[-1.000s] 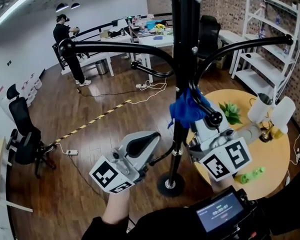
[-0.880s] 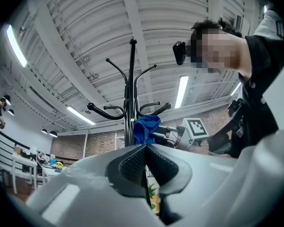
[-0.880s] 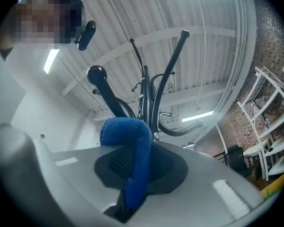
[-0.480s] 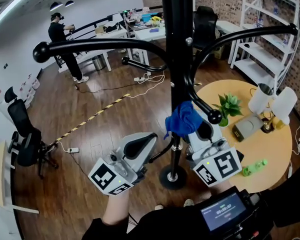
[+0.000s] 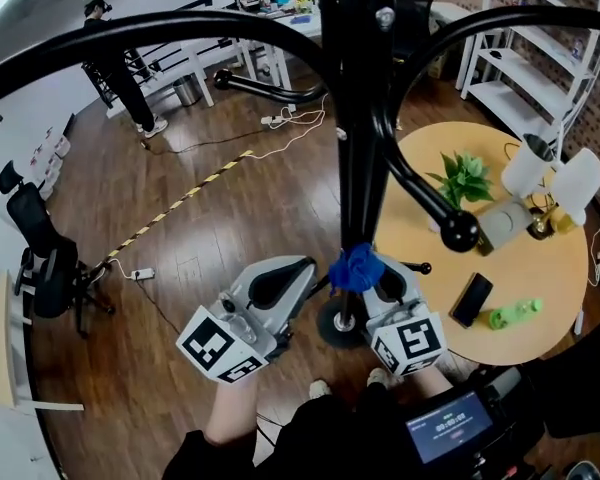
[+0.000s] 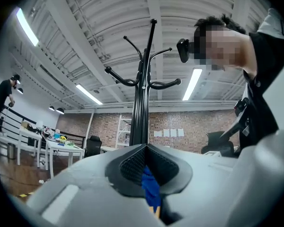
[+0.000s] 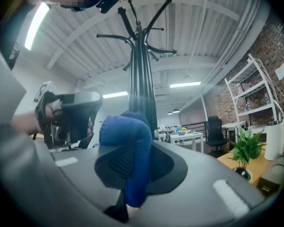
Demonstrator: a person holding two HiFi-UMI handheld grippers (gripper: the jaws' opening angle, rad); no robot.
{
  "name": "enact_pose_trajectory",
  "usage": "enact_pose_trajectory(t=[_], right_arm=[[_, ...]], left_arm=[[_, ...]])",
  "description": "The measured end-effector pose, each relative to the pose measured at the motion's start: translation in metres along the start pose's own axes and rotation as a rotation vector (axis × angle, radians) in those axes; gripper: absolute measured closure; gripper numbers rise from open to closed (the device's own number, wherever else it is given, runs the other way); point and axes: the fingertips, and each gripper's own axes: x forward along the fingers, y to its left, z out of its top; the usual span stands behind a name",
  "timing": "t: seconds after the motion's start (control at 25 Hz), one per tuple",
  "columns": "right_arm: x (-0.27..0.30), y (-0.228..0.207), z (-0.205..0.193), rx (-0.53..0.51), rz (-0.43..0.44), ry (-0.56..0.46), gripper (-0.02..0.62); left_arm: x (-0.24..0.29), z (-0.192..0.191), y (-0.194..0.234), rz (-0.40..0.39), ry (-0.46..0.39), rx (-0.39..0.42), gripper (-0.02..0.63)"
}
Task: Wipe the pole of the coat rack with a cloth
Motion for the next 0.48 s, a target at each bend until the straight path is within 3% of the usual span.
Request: enact_pose_trajectory(t=[0.28, 0.48], right_arm=[[0.001, -0.009, -0.078, 0.046, -0.024, 0.186, 0.548], [0.002, -0.010, -0.075, 0.073, -0.010, 0.217, 0.548]], left_arm=[[-0.005, -0.012, 0.012, 0.075, 0.043, -0.052, 0.606], [0.000, -0.011, 0.023, 0.123, 0.066, -0.101, 0.606]])
